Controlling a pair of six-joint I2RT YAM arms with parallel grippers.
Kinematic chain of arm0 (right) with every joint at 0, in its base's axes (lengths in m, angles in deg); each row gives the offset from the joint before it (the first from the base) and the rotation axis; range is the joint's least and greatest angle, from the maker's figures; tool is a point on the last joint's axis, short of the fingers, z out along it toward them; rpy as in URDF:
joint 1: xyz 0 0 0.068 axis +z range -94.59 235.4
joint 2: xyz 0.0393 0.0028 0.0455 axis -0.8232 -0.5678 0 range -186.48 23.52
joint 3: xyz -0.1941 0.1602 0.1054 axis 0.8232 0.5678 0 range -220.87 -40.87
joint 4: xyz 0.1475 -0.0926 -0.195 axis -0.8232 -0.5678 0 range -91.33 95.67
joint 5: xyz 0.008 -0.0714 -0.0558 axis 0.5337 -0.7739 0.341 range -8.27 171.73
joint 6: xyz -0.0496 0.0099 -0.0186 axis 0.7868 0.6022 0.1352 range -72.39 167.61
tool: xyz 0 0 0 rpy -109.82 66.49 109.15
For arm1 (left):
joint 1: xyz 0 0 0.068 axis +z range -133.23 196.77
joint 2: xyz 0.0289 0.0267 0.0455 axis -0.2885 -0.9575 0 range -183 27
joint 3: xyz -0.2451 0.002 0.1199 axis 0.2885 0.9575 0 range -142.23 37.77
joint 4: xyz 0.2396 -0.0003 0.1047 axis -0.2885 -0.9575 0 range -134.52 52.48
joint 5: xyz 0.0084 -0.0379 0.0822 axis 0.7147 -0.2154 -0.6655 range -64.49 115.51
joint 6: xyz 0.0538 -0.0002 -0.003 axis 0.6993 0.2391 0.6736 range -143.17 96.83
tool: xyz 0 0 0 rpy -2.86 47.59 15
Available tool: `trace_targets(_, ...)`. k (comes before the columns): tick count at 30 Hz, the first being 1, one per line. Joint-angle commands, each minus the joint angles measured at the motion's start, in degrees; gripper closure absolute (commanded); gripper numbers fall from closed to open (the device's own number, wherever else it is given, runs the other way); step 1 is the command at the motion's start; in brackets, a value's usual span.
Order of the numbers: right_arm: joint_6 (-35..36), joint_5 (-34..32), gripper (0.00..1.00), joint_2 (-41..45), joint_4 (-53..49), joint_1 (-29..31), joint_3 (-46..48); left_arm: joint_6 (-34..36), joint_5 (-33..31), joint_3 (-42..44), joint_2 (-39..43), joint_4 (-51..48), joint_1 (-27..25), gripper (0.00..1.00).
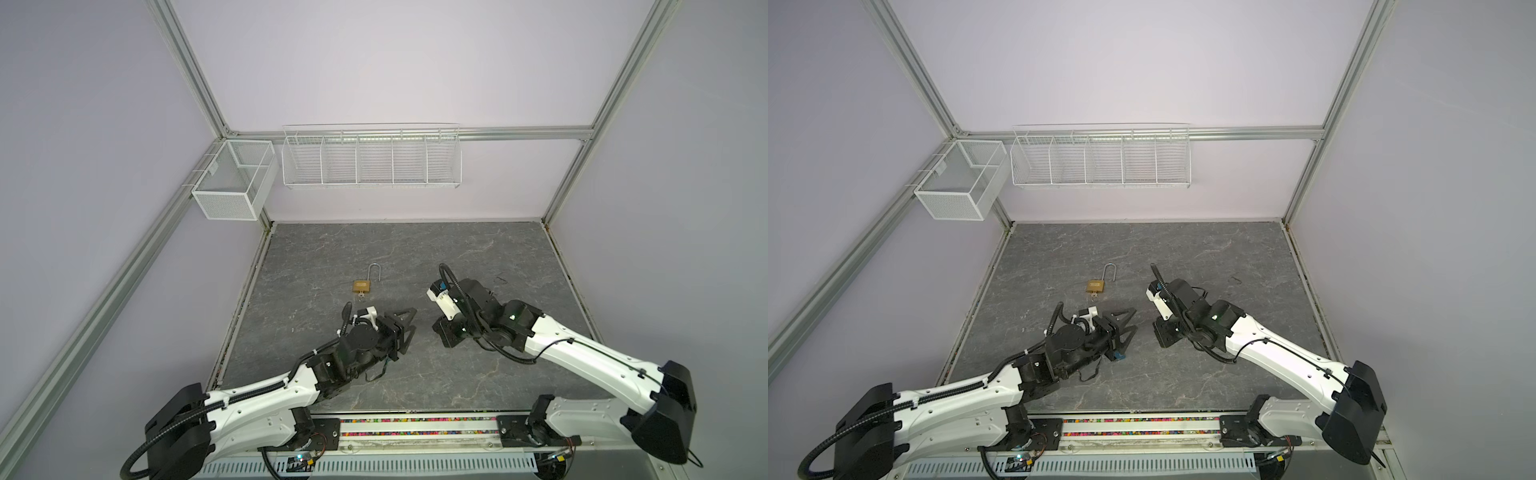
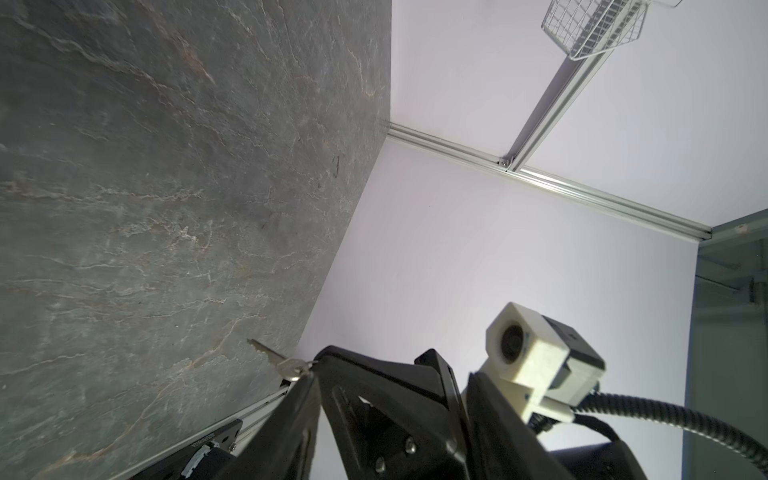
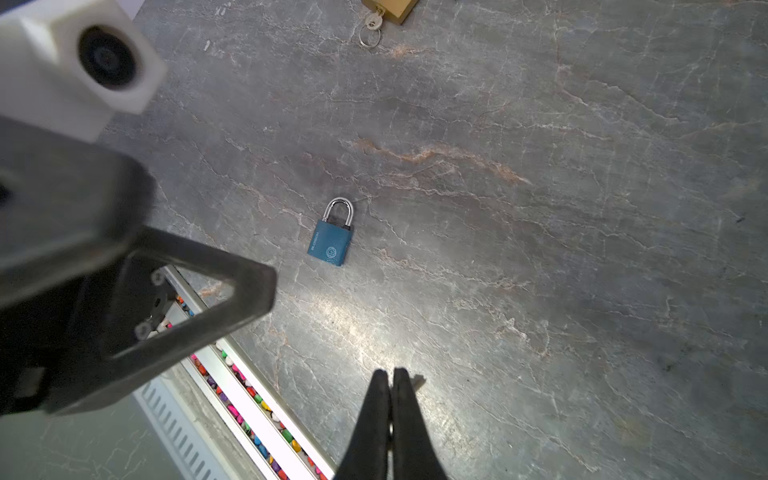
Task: Unlock with the key
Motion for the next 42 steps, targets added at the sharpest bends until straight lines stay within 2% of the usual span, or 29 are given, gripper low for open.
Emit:
trace_targets(1,1.73,-0.95,0.94,0.19,-0.61,-0.60,-0.17,-4.85,-1.43,0.07,2.14,-5.22,-0.25,0.43)
trace_targets(5,1.87,-2.26,0.94,1.05,1.18,-0.69,-0.09,-6.95,2.39,0.87,-2.49,1.13,-0.24,0.43)
trace_targets(8,1.70,-3.21,0.94,2.12,2.58,-0.69,-0.12,-8.44,5.94,-0.05,-9.66,10.28,-0.35,0.44)
trace_targets(12,2.24,-4.08,0.94,2.21,2.05,-0.65,-1.28,-11.16,7.06,-0.46,-18.38,24.27,-0.96,0.44)
trace_targets(15,2.70,-4.57,0.94,2.24,2.00,-0.78,-1.31,-12.69,9.39,-1.95,-23.79,30.49,-1.27,0.43)
trace_targets(20,3.02,-4.51,0.94,2.31,2.24,-0.87,-1.23,-15.36,8.35,-3.32,-29.31,35.75,-3.53,0.40)
trace_targets(26,2.58,-3.50,0.94,3.66,2.15,-0.87,-1.03,-18.72,1.41,-0.46,-32.90,42.91,-4.73,0.40)
trace_targets(34,1.03,-2.89,0.94,6.82,3.50,-0.87,1.65,-20.28,-0.37,-3.20,-39.65,51.17,-4.82,0.61)
trace_targets(38,0.78,-2.99,0.94,8.32,3.24,-0.87,2.79,-20.44,-1.99,-3.88,-43.43,57.62,-5.00,0.79)
trace_targets(42,0.81,-3.62,0.94,9.71,2.40,-0.87,3.65,-19.54,-3.11,-3.70,-44.04,58.64,-5.24,0.83)
